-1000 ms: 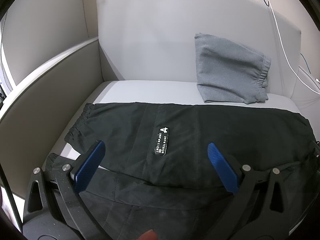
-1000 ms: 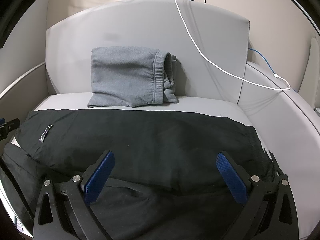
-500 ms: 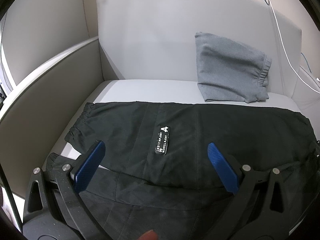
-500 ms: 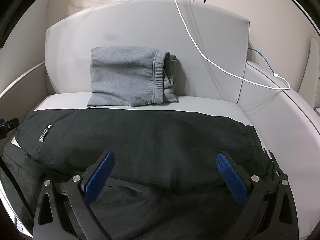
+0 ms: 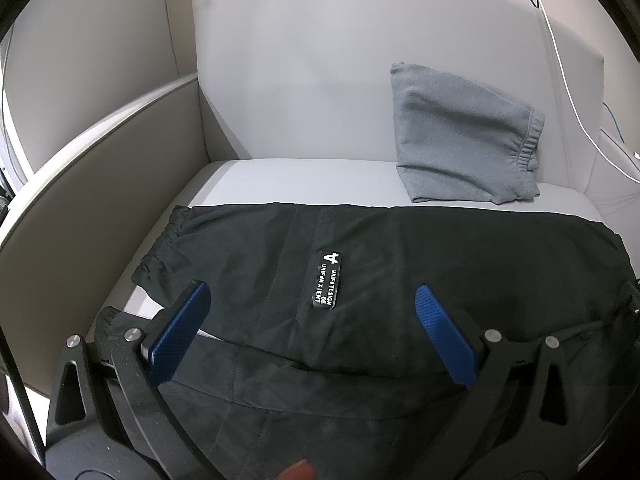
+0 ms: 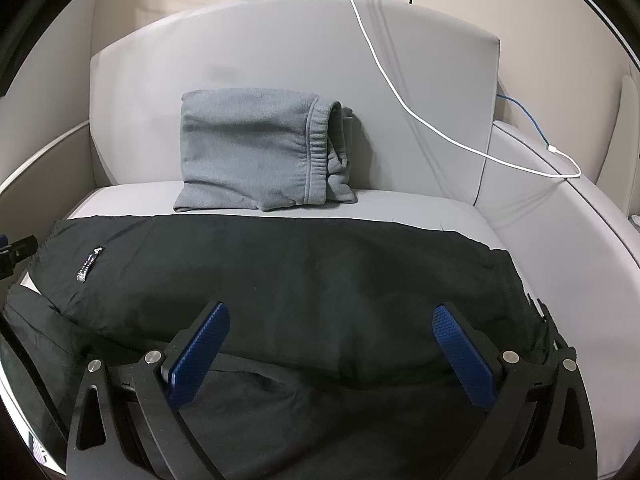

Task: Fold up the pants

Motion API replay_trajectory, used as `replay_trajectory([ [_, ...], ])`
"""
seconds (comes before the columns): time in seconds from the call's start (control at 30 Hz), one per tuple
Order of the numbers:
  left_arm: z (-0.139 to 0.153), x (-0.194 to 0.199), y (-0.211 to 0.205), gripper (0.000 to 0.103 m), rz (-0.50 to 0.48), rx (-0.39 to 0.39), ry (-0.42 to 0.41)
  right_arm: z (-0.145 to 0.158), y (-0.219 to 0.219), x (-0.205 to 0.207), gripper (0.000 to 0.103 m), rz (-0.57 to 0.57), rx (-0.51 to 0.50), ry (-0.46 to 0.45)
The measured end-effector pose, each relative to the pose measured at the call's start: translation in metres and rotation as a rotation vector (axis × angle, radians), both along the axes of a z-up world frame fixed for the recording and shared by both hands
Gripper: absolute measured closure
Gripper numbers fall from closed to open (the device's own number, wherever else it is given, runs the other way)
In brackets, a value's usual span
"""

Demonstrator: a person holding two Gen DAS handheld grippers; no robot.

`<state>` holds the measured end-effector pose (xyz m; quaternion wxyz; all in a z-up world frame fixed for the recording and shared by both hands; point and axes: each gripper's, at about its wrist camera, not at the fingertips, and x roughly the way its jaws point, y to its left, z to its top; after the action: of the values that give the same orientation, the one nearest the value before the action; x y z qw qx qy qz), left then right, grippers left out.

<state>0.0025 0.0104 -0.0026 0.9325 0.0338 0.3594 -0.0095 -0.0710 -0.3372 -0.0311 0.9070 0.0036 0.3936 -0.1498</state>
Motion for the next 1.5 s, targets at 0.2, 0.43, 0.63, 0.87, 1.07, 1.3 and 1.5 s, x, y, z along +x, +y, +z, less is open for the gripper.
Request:
replay_trajectory([
  [0.2, 0.001, 0.0, 0.0, 0.001, 0.002, 0.0, -0.001, 0.0, -0.001, 0.0, 0.0, 0.0, 0.001, 0.005],
  [0.43, 0.0, 0.001, 0.001, 0.001, 0.001, -0.002, -0.001, 0.0, -0.001, 0.001, 0.0, 0.001, 0.002, 0.003],
  [0.63, 0.0, 0.001, 0.001, 0.001, 0.001, -0.001, -0.001, -0.001, -0.001, 0.001, 0.0, -0.002, 0.003, 0.006],
  [0.87, 0.0, 0.0, 0.0, 0.001, 0.002, -0.001, -0.001, -0.002, -0.002, 0.001, 0.0, -0.002, 0.004, 0.01],
  [1.07, -0.001, 0.001, 0.002, 0.001, -0.002, -0.014, 0.007, -0.005, -0.003, 0.002, 0.0, -0.009, 0.017, 0.016],
  [1.3, 0.002, 0.005, -0.009, 0.001, -0.021, -0.069, 0.078, -0.004, -0.015, 0.006, 0.0, -0.047, 0.172, 0.055],
  [1.5, 0.01, -0.008, -0.028, 0.001, -0.221, -0.285, 0.097, 0.022, -0.029, -0.022, 0.0, -0.032, 0.363, -0.102],
])
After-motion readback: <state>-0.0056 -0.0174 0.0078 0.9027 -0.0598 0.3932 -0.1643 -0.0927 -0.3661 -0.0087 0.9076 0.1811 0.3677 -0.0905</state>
